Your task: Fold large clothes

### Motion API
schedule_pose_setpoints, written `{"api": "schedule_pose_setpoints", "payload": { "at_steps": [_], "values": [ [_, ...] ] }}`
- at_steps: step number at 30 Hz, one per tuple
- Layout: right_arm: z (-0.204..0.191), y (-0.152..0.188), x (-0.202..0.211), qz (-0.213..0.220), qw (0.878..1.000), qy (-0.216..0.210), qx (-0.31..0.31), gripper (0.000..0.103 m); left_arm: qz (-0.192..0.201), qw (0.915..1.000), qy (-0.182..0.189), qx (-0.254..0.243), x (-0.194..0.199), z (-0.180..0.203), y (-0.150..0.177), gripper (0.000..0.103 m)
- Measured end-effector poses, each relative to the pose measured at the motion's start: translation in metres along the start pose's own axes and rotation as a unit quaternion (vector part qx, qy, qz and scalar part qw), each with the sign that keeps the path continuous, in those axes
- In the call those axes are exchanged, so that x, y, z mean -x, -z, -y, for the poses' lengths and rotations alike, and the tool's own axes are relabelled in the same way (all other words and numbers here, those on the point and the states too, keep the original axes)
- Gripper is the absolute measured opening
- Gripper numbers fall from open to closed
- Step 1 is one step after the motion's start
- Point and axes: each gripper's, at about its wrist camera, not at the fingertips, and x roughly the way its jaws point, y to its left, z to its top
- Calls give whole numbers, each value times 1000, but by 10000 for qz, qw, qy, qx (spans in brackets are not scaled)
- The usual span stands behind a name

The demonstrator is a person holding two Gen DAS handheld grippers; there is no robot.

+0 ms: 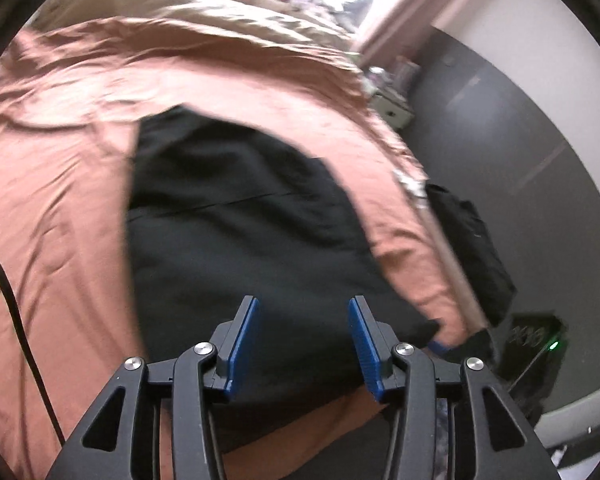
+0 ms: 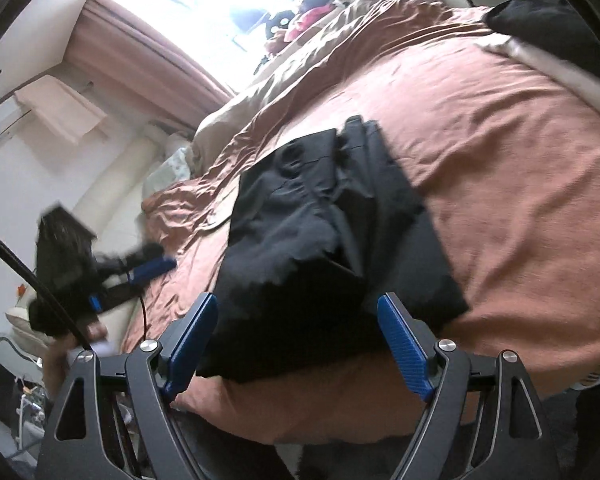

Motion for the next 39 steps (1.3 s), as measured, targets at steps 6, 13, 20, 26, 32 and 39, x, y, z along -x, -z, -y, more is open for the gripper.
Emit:
{"api": "schedule_pose_setpoints", "payload": {
  "at_steps": [6, 13, 20, 26, 32, 39],
  "values": [
    [9, -12, -25, 1, 9994, 183, -286, 58, -163, 9967, -378, 705, -1, -61, 30, 48],
    [23, -8, -23, 184, 9990, 218, -356, 14, -567, 9935, -246, 959, -31, -74, 58, 48],
    [52, 4, 1, 280, 9975, 353, -539, 12, -485, 9973, -46, 550, -37, -36, 52, 49],
    [84, 18, 0, 45, 9951, 302, -937, 12, -465, 9978, -361, 314, -49, -15, 50, 49],
    [78, 7, -2, 8, 9959, 311, -853, 19, -509, 9968, -517, 325, -48, -19, 60, 50],
    [80, -6, -4, -102, 9965, 473, -676, 40, -531, 9962, -403, 554, -43, -28, 75, 50]
  ]
}}
